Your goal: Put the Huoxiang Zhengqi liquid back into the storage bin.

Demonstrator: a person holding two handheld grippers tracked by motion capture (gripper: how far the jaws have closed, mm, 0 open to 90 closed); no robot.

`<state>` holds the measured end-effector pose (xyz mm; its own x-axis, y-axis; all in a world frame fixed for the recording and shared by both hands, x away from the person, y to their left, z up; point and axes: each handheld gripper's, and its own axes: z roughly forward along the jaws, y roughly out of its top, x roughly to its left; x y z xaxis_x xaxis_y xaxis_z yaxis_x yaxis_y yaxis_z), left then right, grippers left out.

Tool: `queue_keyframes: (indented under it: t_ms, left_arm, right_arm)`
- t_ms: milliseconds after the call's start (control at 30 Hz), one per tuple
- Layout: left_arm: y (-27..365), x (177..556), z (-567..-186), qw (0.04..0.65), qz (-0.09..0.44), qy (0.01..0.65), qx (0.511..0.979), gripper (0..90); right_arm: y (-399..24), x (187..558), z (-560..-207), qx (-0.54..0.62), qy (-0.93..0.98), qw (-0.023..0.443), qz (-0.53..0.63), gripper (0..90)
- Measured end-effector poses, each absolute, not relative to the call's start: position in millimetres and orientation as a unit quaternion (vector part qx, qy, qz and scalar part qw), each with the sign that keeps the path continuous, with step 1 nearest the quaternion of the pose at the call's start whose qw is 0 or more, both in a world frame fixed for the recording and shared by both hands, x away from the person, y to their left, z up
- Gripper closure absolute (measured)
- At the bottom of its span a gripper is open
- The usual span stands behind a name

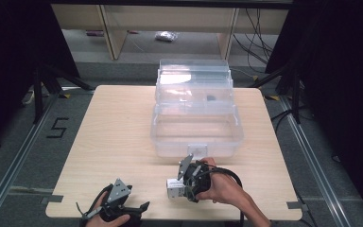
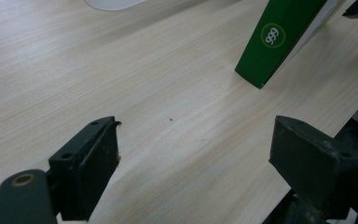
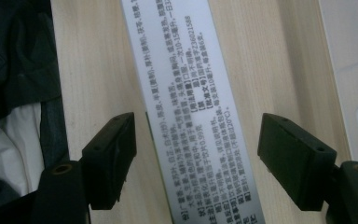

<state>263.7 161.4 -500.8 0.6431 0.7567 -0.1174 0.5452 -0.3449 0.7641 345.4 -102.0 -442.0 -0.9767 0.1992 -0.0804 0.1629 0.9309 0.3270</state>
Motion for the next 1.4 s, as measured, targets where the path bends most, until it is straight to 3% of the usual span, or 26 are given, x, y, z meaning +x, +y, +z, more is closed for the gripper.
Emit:
queue_keyframes:
  t_ms: [400,800,1400]
  left_arm:
    - [161,263,-501,0.408,0.131,0.401,0.810,14.9]
    - [162,263,-500,0.403,0.128,0.400,0.813,14.8]
    - [162,264,-501,0.410,0.132,0.400,0.809,14.8]
  right_arm:
    - [-97,346,-445,0.080,0.987,0.052,0.129,40.6]
    - [-94,352,-447,0.010,0.994,0.041,0.100,63.5]
    - [-107,356,-420,0.023,0.995,0.031,0.092,64.7]
